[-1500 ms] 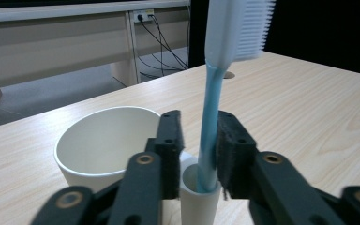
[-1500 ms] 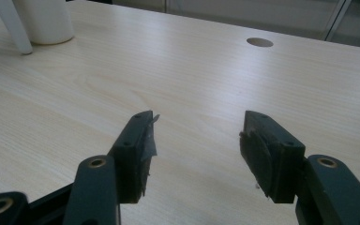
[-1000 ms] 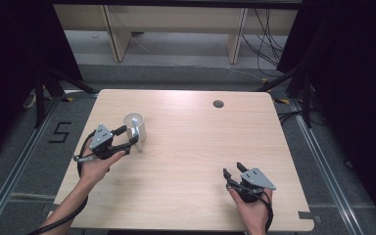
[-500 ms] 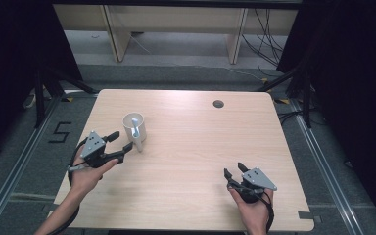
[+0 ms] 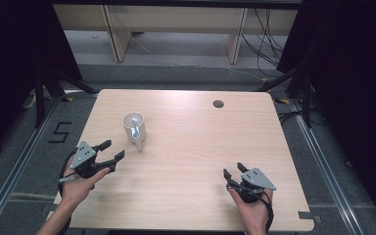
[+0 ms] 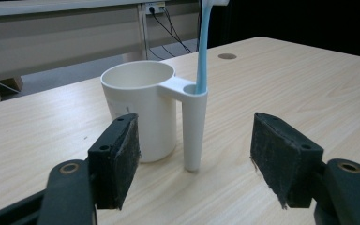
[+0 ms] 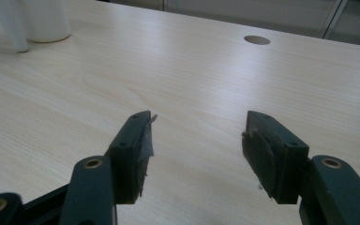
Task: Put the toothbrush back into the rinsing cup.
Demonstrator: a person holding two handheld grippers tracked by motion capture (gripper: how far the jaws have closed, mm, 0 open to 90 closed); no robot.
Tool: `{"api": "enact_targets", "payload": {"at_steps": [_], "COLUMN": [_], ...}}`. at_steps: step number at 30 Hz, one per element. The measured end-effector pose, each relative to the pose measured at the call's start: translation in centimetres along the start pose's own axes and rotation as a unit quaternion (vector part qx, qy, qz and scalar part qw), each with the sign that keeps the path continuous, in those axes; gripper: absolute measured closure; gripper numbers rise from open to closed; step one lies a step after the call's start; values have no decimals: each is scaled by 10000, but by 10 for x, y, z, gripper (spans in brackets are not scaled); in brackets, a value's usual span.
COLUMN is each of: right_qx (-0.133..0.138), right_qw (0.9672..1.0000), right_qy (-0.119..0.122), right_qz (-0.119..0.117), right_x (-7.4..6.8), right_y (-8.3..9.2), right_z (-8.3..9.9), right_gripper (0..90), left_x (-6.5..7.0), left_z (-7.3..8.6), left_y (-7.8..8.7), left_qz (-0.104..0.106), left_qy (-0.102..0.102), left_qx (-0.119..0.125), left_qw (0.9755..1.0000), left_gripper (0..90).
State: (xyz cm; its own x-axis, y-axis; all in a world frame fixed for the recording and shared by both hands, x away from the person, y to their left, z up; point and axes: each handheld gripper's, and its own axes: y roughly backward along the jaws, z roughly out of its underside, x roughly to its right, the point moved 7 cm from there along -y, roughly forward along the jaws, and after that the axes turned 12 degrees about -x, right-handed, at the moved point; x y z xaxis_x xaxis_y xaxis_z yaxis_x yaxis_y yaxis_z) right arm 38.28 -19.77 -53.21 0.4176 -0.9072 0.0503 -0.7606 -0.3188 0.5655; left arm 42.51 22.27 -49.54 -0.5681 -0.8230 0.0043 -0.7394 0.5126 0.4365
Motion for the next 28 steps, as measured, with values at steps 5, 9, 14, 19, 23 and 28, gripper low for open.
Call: {"api": "enact_targets", "payload": {"at_steps": [5, 9, 14, 19, 23, 28], "right_qx": [71, -5, -31, -77, -57, -65], "right_qw": [10000, 10000, 9999, 9999, 9999, 9999], "right_qy": [6, 9, -93, -46, -30, -56], "right_qz": [-32, 10, -46, -81, -90, -82], "right_x": [0, 0, -2, -4, -4, -3], "right_y": [-1, 0, 0, -2, -3, -3], "right_z": [-1, 1, 1, 2, 2, 1], "right_gripper": [429, 429, 428, 426, 425, 424], "left_x": [0, -1, -3, -5, -7, -9], "left_z": [14, 24, 35, 43, 50, 53], "left_y": [3, 6, 8, 8, 9, 10], "left_qz": [-16, -43, -52, 43, -10, -83], "left_qy": [29, 75, 103, 232, 249, 323], "left_qx": [-58, -85, -76, 64, 27, 85], "left_qw": [10000, 9999, 9999, 9997, 9997, 9994], "left_gripper": [326, 326, 322, 313, 312, 310]}}
